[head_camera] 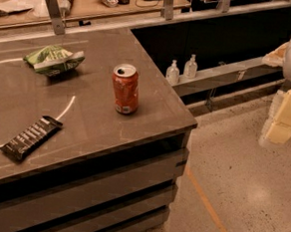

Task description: Move coke can near rxbar chocolate

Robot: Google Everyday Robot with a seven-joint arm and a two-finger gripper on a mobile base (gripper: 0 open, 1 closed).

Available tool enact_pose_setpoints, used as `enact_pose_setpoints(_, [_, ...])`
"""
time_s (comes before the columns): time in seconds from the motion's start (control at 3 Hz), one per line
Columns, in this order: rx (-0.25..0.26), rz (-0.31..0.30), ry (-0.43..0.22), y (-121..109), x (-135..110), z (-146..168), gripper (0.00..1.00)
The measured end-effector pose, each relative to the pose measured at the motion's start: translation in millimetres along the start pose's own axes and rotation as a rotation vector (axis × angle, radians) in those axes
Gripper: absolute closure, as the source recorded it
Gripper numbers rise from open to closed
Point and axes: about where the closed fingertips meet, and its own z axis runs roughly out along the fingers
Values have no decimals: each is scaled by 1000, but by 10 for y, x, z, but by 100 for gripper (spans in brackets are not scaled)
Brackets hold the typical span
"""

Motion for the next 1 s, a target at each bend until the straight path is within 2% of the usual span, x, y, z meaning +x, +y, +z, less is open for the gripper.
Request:
enact_pose_setpoints(0.33, [0,0,0,0,0,0,0])
enact_pose_setpoints(0.67, [6,-7,-30,-58,-93,18,0])
enact_pose_setpoints(1.0, [-4,-53,-103,-188,-420,141,0])
